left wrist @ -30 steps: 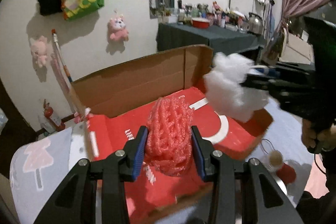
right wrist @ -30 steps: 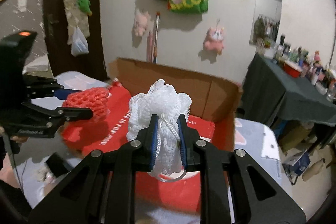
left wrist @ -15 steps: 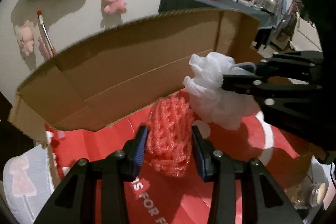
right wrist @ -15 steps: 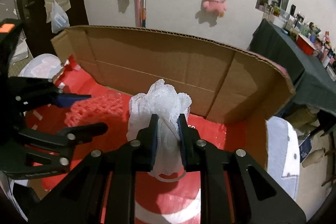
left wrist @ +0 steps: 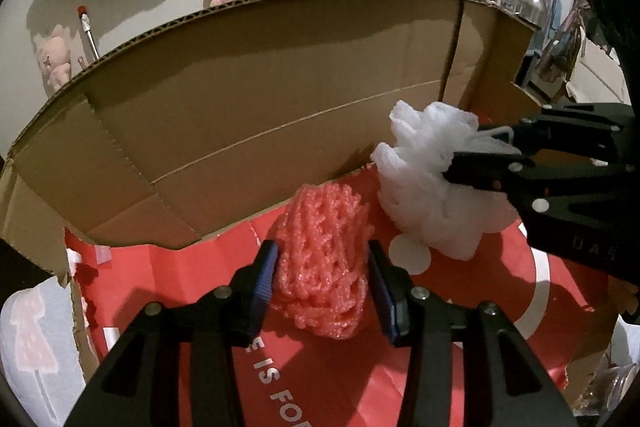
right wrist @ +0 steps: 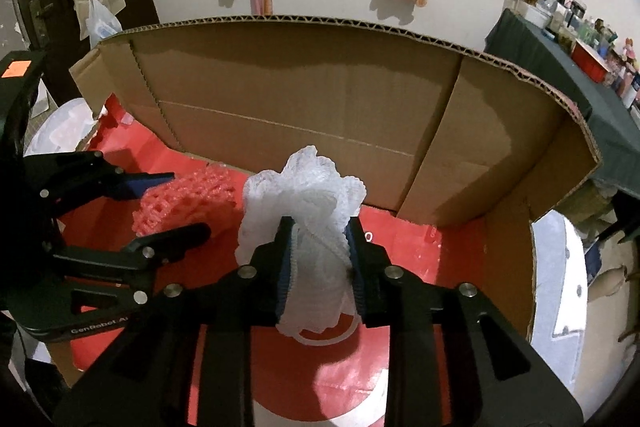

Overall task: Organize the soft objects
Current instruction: 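Carry the orange net with the left tool while the right tool carries the pouf into the box, then open the left tool releasing the net while the right tool releases the pouf in the box, then withdraw both tools from the box toward the beige crocheted toy and white plush, then grasp the beige crocheted toy with the left tool while the right tool grasps the small white plush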

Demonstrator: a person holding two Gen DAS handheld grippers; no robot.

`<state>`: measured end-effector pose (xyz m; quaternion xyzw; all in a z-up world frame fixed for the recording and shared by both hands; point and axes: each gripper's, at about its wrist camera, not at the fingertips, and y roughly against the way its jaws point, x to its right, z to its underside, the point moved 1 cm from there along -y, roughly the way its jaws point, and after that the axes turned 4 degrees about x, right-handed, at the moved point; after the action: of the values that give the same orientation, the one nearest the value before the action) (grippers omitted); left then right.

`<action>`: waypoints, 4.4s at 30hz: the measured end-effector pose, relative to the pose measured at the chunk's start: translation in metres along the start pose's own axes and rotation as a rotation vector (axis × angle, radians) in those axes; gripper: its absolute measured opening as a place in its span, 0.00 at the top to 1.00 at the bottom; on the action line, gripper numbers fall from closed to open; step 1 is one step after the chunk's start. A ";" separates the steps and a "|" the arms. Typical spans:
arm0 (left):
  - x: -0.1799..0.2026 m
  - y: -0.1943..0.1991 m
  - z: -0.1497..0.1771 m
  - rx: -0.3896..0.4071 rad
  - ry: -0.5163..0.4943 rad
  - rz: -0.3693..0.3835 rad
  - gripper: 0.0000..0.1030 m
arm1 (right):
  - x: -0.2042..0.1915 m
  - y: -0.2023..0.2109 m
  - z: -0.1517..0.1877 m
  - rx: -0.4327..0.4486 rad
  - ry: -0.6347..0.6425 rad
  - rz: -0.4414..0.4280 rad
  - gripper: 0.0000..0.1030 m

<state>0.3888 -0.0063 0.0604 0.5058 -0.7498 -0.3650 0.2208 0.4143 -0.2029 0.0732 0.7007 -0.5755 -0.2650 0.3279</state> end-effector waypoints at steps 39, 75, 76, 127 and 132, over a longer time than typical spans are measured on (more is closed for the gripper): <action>0.004 0.138 0.009 0.252 0.114 -0.044 0.01 | -0.020 0.134 0.016 0.204 -0.026 0.077 0.22; 0.125 0.277 0.231 0.600 0.185 -0.084 0.00 | -0.142 0.315 0.280 0.633 0.003 0.309 0.05; 0.125 0.271 0.234 0.593 0.185 -0.096 0.00 | -0.141 0.310 0.285 0.620 -0.003 0.306 0.05; 0.076 0.221 0.275 0.344 0.247 0.003 0.78 | -0.124 0.208 0.314 0.373 -0.204 -0.070 0.83; 0.105 0.211 0.263 0.344 0.200 0.108 0.78 | -0.129 0.210 0.310 0.386 -0.194 -0.104 0.83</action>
<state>0.0375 0.0293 0.0515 0.5287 -0.8016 -0.1671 0.2235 0.0238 -0.1499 0.0337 0.7506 -0.6073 -0.2328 0.1168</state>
